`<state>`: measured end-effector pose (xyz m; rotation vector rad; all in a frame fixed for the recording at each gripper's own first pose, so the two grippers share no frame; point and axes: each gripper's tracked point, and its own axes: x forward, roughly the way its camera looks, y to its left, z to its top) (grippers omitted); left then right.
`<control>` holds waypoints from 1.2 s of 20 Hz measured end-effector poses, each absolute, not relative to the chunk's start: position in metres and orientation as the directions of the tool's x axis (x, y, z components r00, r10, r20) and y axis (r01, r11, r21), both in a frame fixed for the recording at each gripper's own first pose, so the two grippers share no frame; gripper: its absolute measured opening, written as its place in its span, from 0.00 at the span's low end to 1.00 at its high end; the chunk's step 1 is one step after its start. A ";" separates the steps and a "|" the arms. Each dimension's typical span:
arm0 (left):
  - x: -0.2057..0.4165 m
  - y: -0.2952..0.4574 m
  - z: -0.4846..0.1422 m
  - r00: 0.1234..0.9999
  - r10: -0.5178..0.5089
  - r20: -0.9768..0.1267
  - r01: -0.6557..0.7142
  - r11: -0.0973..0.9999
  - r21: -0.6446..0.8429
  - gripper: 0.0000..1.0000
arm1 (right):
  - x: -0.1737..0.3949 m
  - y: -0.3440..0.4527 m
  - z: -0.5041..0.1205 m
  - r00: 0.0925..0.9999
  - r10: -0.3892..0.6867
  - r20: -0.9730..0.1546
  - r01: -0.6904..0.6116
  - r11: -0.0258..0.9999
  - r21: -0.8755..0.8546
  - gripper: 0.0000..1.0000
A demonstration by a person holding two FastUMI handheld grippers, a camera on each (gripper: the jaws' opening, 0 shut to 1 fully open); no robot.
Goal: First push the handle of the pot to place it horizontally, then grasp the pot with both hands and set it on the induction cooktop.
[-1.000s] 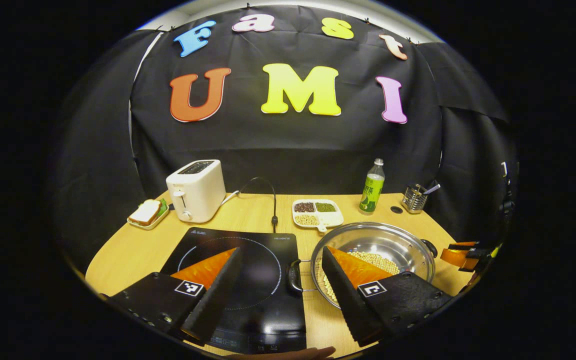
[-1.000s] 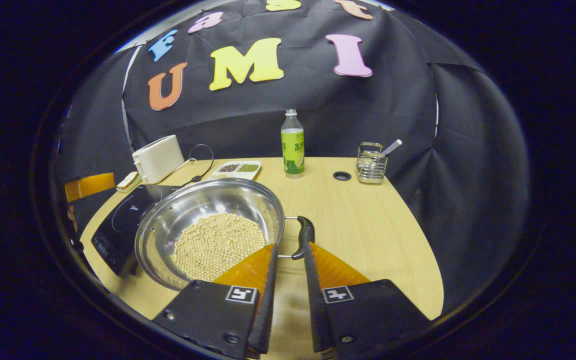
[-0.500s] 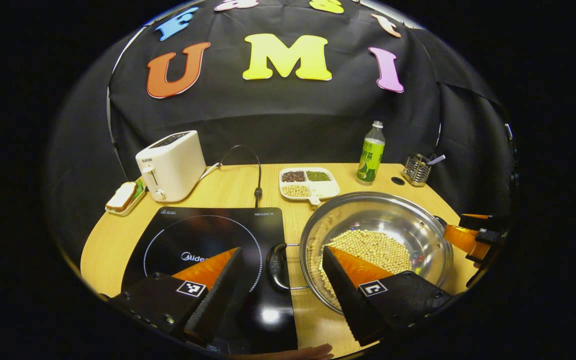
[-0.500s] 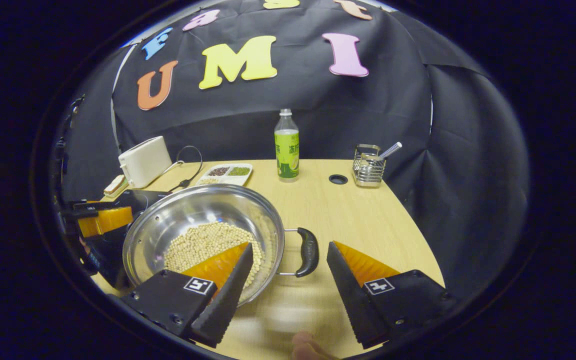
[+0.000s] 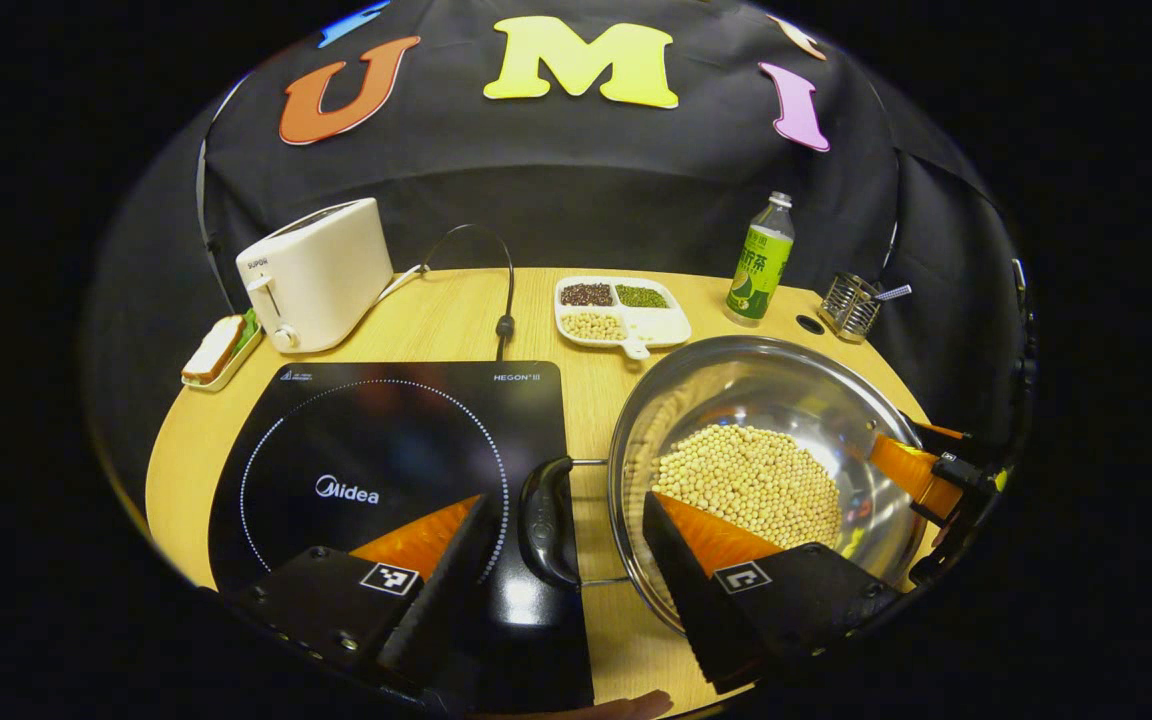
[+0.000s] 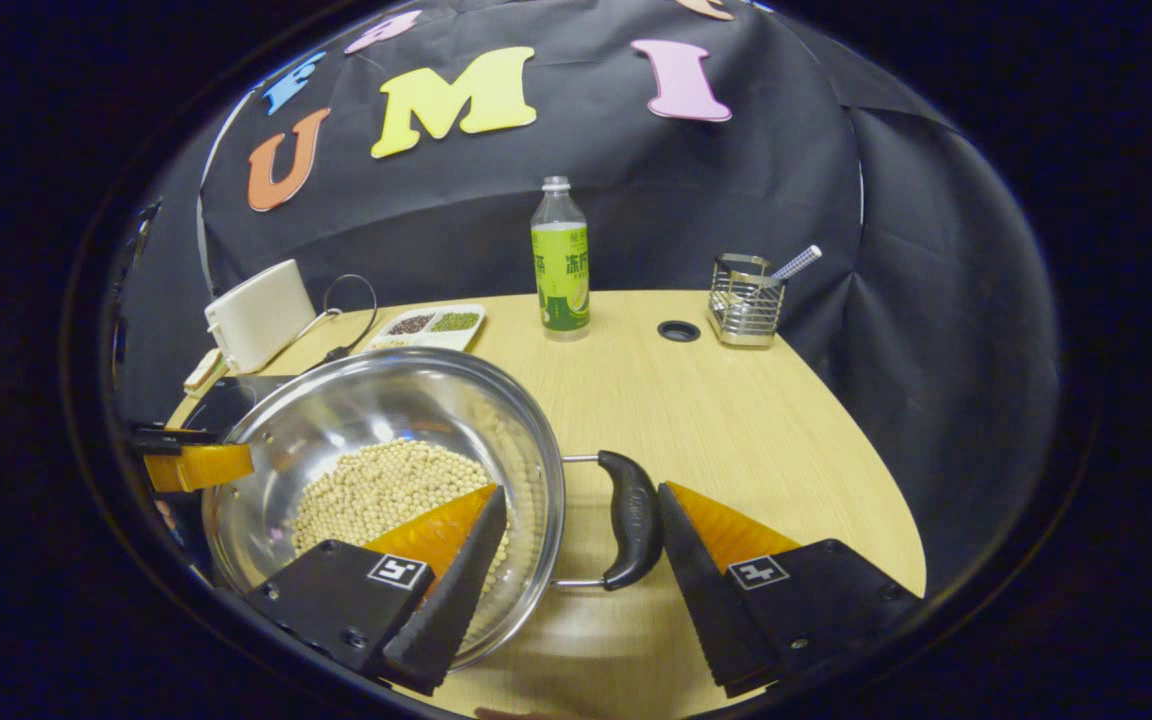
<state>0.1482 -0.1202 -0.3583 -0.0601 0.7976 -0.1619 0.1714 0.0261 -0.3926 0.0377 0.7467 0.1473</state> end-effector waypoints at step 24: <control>0.149 -0.122 -0.363 0.712 -0.130 -0.690 0.081 0.991 -0.103 0.59 | 0.172 0.020 -0.402 0.750 0.138 -0.647 -0.063 0.988 0.139 0.68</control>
